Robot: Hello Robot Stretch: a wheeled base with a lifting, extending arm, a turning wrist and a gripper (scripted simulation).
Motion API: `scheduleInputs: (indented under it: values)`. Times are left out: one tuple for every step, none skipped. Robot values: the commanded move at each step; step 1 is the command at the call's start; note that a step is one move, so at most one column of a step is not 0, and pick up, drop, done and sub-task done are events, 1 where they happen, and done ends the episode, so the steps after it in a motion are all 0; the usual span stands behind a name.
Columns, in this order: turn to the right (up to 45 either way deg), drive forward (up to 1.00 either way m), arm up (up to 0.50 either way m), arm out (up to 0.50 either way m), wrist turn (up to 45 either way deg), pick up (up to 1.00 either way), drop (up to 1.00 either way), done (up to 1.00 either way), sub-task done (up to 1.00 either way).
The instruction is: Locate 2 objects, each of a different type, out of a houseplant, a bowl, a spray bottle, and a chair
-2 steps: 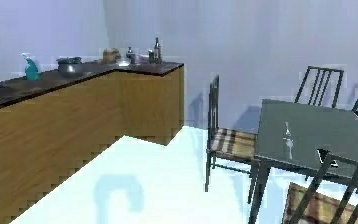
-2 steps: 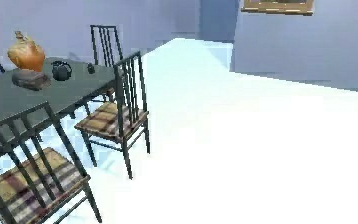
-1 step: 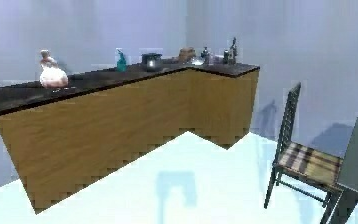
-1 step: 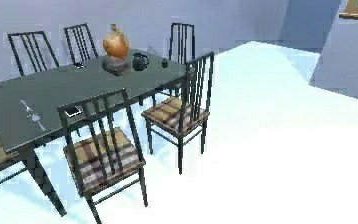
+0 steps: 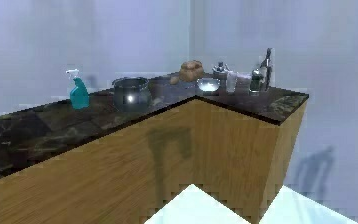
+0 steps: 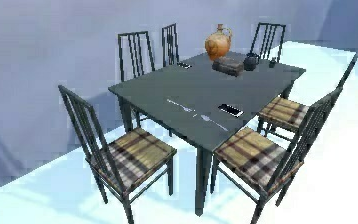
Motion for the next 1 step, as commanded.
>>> scheduleInputs:
  values:
    - [-6.0,0.0,0.0,0.0,0.0,0.0,0.0,0.0,0.0]
